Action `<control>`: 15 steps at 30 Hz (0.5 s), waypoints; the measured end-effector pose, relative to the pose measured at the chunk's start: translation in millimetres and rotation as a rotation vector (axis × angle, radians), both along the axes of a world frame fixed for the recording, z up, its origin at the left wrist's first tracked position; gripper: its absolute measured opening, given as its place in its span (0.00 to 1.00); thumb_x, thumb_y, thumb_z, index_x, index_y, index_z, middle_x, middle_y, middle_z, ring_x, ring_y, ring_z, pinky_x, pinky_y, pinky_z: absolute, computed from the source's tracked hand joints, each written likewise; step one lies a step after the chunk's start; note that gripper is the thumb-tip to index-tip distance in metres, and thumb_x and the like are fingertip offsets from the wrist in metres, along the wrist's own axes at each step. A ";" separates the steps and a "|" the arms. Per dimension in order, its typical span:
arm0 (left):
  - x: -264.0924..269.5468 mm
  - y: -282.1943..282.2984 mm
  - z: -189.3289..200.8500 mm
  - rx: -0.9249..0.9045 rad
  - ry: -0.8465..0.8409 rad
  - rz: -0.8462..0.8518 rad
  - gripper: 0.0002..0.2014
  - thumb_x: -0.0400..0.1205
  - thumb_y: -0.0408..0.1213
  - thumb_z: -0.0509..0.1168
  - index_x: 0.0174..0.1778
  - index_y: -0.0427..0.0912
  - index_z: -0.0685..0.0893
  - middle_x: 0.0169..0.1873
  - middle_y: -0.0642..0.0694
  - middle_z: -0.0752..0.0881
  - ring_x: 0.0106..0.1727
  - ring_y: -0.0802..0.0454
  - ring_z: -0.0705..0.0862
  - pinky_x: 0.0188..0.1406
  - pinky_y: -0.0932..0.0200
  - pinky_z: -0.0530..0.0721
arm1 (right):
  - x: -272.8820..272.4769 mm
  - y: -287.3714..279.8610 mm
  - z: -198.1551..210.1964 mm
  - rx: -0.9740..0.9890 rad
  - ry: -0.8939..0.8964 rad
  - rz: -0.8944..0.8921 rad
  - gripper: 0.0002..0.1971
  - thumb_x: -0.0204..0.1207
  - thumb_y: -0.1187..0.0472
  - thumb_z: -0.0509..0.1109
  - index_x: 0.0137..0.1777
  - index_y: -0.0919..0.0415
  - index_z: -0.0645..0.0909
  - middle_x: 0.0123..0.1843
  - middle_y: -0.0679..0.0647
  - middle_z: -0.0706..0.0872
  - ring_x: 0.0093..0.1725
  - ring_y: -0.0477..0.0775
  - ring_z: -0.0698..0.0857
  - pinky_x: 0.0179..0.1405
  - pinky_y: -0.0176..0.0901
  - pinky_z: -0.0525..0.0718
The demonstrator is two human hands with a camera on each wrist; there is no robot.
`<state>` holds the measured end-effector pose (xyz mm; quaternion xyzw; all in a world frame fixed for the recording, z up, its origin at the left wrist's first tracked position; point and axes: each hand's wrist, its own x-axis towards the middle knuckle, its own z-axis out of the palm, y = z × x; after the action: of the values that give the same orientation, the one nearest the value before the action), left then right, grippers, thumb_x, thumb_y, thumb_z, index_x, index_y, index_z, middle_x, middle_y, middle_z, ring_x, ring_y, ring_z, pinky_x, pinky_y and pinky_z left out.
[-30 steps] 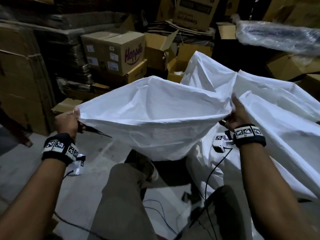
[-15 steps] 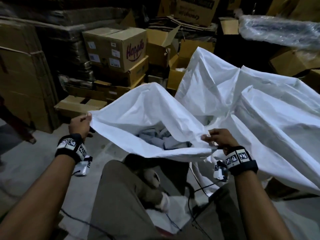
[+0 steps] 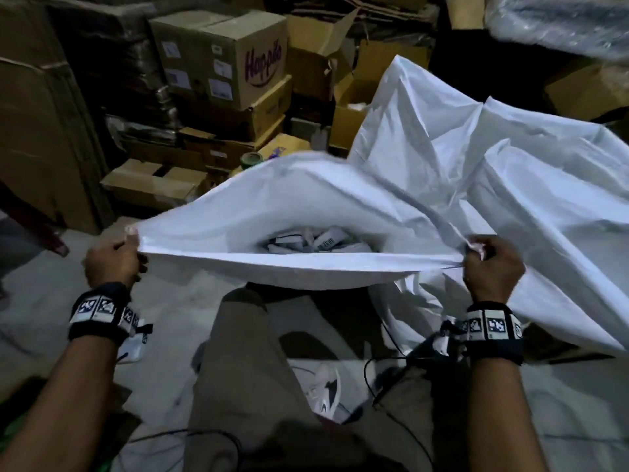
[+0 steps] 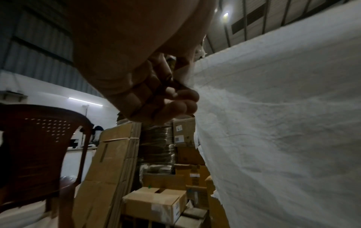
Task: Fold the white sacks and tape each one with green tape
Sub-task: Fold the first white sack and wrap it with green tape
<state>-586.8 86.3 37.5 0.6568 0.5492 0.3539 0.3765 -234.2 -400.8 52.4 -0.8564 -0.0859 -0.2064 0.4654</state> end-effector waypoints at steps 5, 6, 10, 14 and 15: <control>-37.3 -33.6 -41.9 -0.105 -0.005 0.042 0.25 0.84 0.55 0.66 0.34 0.36 0.85 0.30 0.33 0.87 0.28 0.39 0.85 0.28 0.51 0.87 | -27.0 -31.6 -21.0 0.019 0.173 -0.025 0.12 0.68 0.71 0.69 0.47 0.56 0.88 0.41 0.58 0.86 0.43 0.61 0.85 0.48 0.42 0.80; -43.0 -36.3 -47.6 -0.121 0.020 0.036 0.21 0.83 0.51 0.68 0.37 0.34 0.86 0.32 0.33 0.88 0.29 0.38 0.86 0.23 0.54 0.87 | -32.3 -37.1 -25.9 0.000 0.150 -0.006 0.13 0.72 0.71 0.69 0.51 0.56 0.88 0.43 0.59 0.86 0.44 0.60 0.84 0.49 0.40 0.77; -59.8 -35.5 -57.2 -0.132 0.122 0.010 0.10 0.75 0.27 0.72 0.50 0.41 0.89 0.44 0.34 0.91 0.34 0.41 0.88 0.30 0.44 0.92 | -43.0 -66.1 -50.4 -0.085 0.116 0.037 0.14 0.75 0.68 0.69 0.55 0.56 0.91 0.48 0.69 0.86 0.51 0.68 0.85 0.53 0.40 0.76; -54.2 -44.1 -55.1 -0.074 0.184 -0.277 0.11 0.75 0.26 0.77 0.49 0.44 0.89 0.48 0.38 0.89 0.45 0.43 0.86 0.46 0.42 0.90 | -61.9 -89.7 -56.6 -0.154 0.177 0.023 0.17 0.68 0.65 0.66 0.53 0.59 0.93 0.48 0.72 0.89 0.53 0.68 0.87 0.54 0.43 0.79; -53.3 -46.7 -56.3 -0.044 0.200 -0.303 0.09 0.75 0.32 0.79 0.50 0.41 0.90 0.47 0.39 0.89 0.46 0.43 0.86 0.48 0.41 0.89 | -65.8 -92.5 -55.4 -0.174 0.171 0.029 0.17 0.67 0.65 0.67 0.53 0.61 0.93 0.50 0.71 0.90 0.54 0.67 0.88 0.55 0.45 0.80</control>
<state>-640.1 39.6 -18.8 0.7556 0.4862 0.2141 0.3832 -300.0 -493.3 -3.0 -0.9067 -0.0758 -0.1180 0.3979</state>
